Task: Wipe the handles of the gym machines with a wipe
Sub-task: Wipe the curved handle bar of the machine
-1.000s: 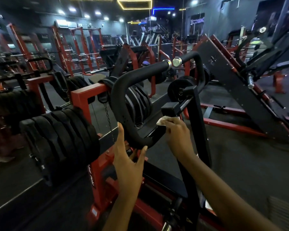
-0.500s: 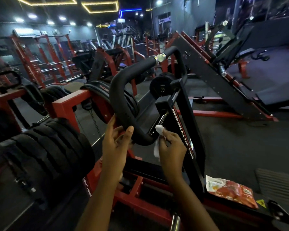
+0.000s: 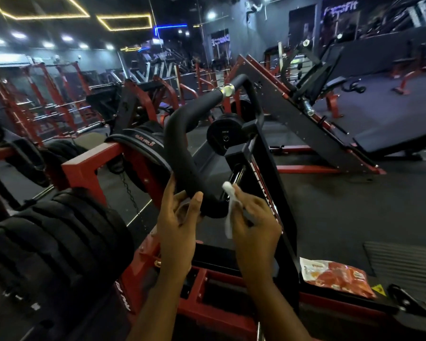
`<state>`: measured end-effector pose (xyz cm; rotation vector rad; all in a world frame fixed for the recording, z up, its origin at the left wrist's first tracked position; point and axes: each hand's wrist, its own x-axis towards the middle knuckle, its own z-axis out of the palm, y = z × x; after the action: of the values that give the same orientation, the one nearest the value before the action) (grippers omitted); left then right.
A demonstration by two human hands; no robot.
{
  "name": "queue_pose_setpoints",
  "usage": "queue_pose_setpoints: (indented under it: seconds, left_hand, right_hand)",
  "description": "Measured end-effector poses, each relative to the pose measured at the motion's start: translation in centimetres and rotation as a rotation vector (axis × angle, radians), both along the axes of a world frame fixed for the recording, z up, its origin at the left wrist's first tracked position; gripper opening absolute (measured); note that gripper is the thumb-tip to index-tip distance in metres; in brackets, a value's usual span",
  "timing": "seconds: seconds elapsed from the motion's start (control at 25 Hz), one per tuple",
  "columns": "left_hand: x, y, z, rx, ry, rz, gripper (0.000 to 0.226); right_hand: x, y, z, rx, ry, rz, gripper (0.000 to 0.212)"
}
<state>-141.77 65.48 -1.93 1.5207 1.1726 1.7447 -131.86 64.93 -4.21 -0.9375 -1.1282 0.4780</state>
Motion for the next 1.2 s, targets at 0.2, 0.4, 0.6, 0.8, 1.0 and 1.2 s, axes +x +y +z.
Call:
queue_pose_setpoints:
  seconds: [0.2,0.4,0.6,0.8,1.0,1.2]
  left_hand:
    - [0.3,-0.4,-0.4,0.033,-0.093,-0.068,0.054]
    - [0.4,-0.8,-0.5,0.025,-0.160,-0.124,0.071]
    - [-0.1,-0.8,-1.2,-0.017,-0.191,-0.125,0.081]
    - [0.1,-0.5,-1.1,-0.005,-0.129,-0.085,0.062]
    - [0.5,-0.6,-1.1,0.023,-0.166,-0.084,0.075]
    - [0.7,-0.9,-1.0,0.004,-0.166,-0.057,0.084]
  right_hand:
    - [0.2,0.2,0.6,0.210,-0.161,-0.025,0.029]
    - [0.1,3.9,8.9,0.512,-0.491,-0.081,0.024]
    - [1.2,4.1,4.0,0.579,-0.831,-0.075,0.033]
    - [4.2,3.1,-2.1,0.494,-0.847,0.002,0.033]
    - [1.5,5.2,6.0,0.654,-0.696,-0.060,0.023]
    - [1.3,5.7,3.7,0.713,-0.697,0.017,0.023]
